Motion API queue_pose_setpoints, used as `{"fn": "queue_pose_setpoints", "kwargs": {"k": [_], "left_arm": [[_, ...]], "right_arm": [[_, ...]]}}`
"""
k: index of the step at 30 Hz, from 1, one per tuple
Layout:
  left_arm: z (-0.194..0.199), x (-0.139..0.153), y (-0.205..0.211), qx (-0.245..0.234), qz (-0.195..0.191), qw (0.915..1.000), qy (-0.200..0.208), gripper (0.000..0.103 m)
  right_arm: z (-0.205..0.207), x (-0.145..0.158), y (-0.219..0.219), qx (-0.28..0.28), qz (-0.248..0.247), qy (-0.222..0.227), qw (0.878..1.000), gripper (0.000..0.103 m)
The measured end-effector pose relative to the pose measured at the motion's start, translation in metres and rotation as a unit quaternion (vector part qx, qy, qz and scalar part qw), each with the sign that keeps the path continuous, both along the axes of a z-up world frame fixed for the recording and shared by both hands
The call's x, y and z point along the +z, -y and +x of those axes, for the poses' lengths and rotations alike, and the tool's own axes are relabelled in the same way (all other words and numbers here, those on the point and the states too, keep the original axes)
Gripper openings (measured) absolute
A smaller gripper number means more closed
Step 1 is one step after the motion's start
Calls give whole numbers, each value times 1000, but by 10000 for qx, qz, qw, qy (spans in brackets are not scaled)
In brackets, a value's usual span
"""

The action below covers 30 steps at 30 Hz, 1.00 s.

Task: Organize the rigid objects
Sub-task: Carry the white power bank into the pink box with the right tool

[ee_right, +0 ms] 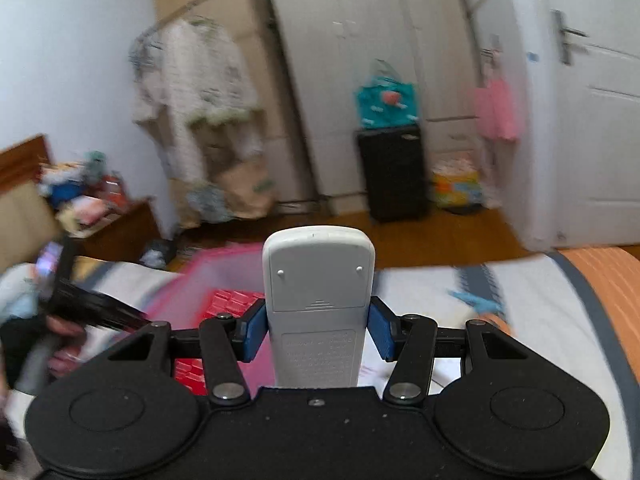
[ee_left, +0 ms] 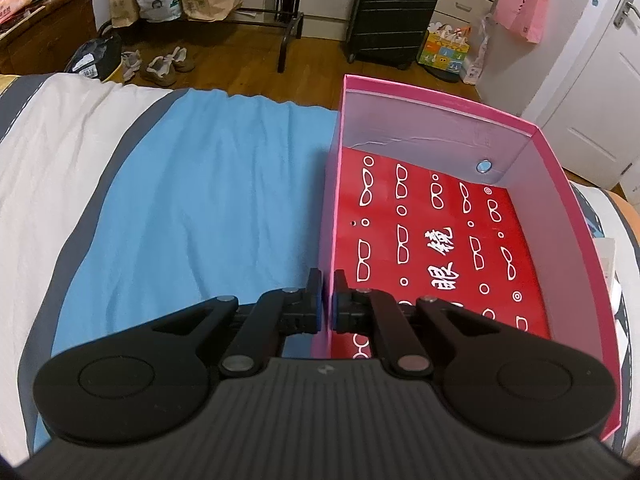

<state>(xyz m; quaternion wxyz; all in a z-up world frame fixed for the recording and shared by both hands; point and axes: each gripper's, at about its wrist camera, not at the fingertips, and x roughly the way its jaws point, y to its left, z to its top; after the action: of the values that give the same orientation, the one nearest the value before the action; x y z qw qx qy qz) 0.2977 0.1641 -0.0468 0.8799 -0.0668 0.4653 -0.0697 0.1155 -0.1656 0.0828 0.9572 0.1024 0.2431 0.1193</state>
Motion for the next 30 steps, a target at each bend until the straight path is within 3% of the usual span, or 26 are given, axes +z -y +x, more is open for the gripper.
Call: {"fn": "queue_pose_setpoints", "kwargs": {"k": [5,8,12,16,22,30], "left_arm": [[-1,1,0,20,-16,10000,-13,4],[-2,1,-2,6,-92,10000,6,5],[-5,2,-2,-70,-95,9999,89,5],[-5,1,-6,-68,-200,9997,100,6],[-4,-1,-7,-40,-250,9996,122,6],[-4,1,-3,-105,-165,9995,227,5]], "right_arm": [[28,34,-37,854,688,-11,9940,58],[61,23,-62,1221,1000,-444,9865,58],[124,-24,-97,833,818,-1841,9759,58],[178,-72,-110,657,1420,-2669,9509,58],[220,-101,-135,597,1387,-2855,9464,58],[254,-124,-144,40,1391,-3222,9364,58]]}}
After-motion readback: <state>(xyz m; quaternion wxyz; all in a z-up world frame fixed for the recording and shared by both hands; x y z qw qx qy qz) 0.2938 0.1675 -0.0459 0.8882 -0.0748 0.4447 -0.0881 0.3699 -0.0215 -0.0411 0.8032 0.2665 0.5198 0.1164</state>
